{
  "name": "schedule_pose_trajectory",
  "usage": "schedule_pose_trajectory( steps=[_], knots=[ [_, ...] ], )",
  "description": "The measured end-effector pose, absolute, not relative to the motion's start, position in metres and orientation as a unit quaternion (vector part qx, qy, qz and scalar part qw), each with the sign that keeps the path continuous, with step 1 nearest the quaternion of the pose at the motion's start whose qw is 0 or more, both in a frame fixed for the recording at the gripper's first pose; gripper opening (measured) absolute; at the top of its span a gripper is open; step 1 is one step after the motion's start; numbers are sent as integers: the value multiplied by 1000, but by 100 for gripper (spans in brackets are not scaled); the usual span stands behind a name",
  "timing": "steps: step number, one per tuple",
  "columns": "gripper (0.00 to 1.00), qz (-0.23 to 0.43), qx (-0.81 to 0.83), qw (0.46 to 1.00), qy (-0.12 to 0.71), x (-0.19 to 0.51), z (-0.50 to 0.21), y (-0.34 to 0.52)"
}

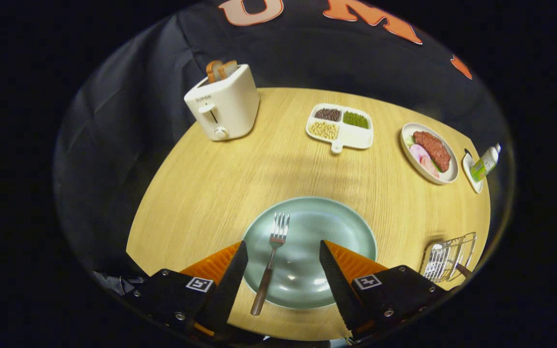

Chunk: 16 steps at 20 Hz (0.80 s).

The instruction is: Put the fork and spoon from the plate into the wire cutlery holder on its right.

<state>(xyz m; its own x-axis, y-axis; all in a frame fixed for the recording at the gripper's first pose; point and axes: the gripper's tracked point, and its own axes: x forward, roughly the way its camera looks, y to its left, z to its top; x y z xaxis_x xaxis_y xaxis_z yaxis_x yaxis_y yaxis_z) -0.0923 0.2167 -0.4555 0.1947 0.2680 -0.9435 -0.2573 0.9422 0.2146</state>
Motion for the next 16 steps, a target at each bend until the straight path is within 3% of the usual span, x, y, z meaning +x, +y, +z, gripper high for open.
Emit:
schedule_pose_trajectory(
  steps=[6,13,16],
  knots=[
    [72,156,-15,716,680,-113,-485,226],
    [25,141,-33,670,728,-131,-506,233],
    [19,127,-37,658,741,-136,-512,234]
  ],
)
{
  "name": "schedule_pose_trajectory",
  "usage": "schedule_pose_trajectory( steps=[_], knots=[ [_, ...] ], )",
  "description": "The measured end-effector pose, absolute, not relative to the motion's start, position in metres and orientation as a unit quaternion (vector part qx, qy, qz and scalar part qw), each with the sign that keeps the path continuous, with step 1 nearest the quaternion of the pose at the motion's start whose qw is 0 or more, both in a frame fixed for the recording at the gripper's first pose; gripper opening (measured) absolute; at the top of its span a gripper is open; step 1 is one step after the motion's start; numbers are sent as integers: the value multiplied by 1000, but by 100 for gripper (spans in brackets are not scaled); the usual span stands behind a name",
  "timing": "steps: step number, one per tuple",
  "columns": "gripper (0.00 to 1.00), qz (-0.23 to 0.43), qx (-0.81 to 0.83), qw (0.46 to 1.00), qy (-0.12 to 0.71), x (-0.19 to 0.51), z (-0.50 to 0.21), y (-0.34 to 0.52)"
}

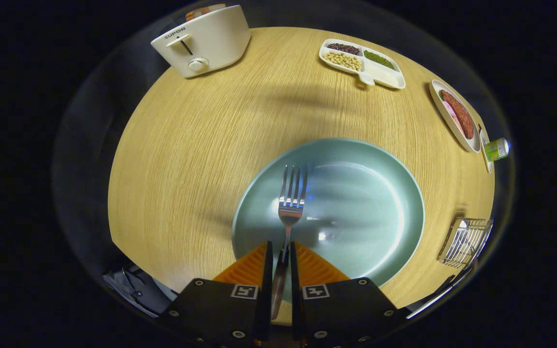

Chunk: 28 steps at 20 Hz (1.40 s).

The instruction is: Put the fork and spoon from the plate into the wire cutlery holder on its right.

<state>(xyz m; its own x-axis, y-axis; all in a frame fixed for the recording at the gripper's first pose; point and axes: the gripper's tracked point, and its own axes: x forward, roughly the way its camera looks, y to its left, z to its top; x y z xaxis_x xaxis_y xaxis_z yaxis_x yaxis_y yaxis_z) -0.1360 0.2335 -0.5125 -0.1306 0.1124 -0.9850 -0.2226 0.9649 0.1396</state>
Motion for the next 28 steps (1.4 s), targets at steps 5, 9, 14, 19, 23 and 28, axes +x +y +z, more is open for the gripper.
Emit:
schedule_pose_trajectory(
  steps=[5,9,14,19,23,28],
  knots=[
    [5,105,-7,655,748,-136,-515,231],
    [3,99,11,682,724,-128,-511,222],
    [3,97,29,709,698,-116,-492,200],
    [3,81,38,732,675,-113,-465,156],
    [3,61,48,748,659,-112,-444,110],
    [3,14,74,759,647,-120,-422,37]
  ],
)
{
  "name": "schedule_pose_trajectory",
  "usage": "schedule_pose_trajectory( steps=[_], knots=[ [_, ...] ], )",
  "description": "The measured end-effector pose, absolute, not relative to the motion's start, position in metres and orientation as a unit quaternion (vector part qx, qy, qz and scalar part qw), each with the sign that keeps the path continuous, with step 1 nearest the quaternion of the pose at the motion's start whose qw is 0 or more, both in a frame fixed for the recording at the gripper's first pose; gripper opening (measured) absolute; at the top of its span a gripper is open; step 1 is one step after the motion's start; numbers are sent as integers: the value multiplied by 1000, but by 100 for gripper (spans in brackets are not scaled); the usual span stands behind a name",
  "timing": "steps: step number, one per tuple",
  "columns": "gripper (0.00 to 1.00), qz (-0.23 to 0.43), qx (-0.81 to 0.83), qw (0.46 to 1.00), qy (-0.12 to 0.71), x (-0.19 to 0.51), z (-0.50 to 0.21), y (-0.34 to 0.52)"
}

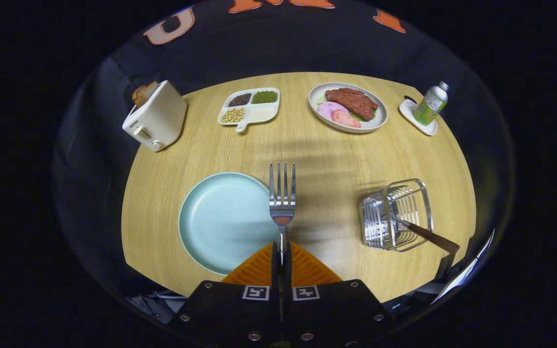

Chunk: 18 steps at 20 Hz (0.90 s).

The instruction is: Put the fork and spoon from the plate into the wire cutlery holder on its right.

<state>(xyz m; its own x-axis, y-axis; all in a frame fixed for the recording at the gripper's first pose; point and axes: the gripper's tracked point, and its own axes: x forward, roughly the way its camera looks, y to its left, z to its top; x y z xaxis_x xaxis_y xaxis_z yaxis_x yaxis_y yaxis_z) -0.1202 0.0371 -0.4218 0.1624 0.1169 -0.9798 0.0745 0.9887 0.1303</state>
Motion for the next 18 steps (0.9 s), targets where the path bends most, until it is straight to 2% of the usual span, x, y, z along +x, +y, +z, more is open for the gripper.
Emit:
schedule_pose_trajectory(
  steps=[8,14,18],
  knots=[
    [3,-40,82,754,651,-146,-412,-71],
    [4,-30,101,747,656,-149,-415,-84],
    [7,-28,86,755,650,-147,-418,-93]
  ],
)
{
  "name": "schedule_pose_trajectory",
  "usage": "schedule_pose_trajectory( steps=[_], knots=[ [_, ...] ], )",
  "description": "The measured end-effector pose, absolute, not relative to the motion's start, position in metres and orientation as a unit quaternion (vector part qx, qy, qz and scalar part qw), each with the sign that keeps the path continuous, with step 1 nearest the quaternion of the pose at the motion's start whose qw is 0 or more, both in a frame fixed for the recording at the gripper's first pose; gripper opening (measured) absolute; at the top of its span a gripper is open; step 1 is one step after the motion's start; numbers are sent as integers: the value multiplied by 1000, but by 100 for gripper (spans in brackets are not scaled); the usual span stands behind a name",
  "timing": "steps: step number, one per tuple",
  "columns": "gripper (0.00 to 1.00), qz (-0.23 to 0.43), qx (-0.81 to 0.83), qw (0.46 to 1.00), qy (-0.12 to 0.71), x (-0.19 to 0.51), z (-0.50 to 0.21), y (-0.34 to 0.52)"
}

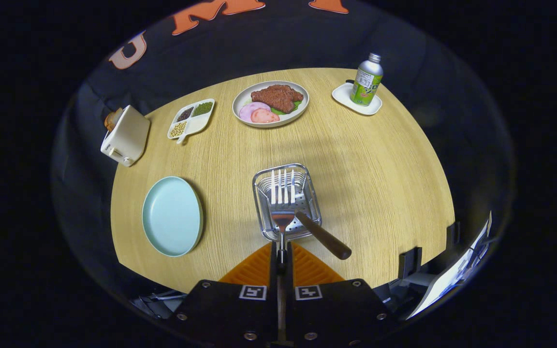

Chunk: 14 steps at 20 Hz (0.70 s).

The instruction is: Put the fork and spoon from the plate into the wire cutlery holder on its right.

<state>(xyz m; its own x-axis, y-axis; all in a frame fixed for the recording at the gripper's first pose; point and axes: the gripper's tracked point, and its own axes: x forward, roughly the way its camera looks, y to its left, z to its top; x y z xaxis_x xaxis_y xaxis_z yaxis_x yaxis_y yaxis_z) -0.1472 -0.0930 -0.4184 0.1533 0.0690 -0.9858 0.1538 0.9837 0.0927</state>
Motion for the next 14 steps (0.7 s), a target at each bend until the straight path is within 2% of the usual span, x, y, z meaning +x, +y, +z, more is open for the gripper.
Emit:
schedule_pose_trajectory(
  steps=[6,8,14],
  knots=[
    [11,-29,103,790,603,-122,-398,-98],
    [17,-31,96,812,574,-109,-386,-102],
    [70,-21,99,883,459,-63,-329,-97]
  ],
)
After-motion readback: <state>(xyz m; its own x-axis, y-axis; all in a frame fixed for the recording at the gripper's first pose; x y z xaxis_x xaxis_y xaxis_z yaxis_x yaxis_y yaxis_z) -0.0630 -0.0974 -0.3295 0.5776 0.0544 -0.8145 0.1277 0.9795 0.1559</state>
